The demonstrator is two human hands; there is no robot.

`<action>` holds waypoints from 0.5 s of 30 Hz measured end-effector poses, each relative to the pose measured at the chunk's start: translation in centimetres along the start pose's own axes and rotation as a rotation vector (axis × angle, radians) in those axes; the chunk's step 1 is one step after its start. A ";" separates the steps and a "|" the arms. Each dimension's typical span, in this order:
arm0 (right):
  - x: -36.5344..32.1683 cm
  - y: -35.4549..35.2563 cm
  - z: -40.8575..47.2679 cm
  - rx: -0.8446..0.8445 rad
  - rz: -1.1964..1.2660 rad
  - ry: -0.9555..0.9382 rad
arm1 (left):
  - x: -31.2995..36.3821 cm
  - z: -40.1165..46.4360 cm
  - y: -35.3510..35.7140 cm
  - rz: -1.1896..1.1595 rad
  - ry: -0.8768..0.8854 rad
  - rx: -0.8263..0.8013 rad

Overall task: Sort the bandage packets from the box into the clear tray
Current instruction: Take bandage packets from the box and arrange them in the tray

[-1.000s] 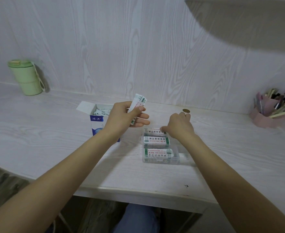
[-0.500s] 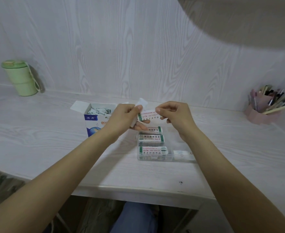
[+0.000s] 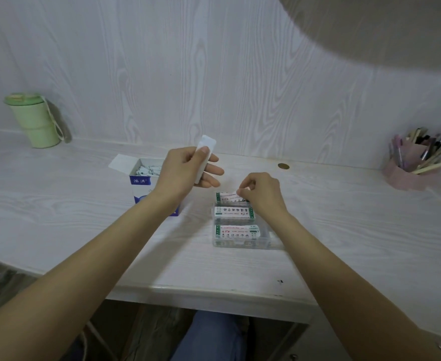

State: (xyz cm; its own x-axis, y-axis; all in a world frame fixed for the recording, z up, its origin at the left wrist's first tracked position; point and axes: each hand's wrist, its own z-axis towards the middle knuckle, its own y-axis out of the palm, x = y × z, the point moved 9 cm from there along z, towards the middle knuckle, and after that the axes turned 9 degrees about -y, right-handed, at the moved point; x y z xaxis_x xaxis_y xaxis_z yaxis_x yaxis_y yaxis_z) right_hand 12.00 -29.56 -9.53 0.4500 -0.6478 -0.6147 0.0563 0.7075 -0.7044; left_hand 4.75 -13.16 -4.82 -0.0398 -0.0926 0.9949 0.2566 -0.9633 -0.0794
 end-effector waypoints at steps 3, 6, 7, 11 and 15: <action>0.0 0.9 0.3 -0.091 -0.115 0.009 | 0.1 0.1 0.1 0.002 0.006 -0.009; 0.0 1.2 0.5 -0.148 -0.219 0.013 | 0.0 0.2 0.4 0.024 0.005 -0.037; -0.1 1.0 0.6 -0.129 -0.207 0.001 | 0.0 0.2 0.5 0.028 0.004 -0.048; -1.7 -1.5 0.1 0.065 0.352 -0.003 | -0.5 0.2 0.7 0.019 -0.015 -0.076; -3.8 -1.8 -0.6 -0.040 0.741 -0.017 | -1.2 -0.2 2.0 0.096 -0.023 -0.167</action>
State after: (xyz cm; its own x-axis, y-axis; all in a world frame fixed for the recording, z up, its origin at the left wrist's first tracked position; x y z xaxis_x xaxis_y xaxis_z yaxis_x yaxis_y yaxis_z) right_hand 9.61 -28.58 -6.13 0.3715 0.0002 -0.9284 -0.2998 0.9465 -0.1198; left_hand 5.17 -15.06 -6.18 0.0001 -0.1823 0.9832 0.0943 -0.9789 -0.1815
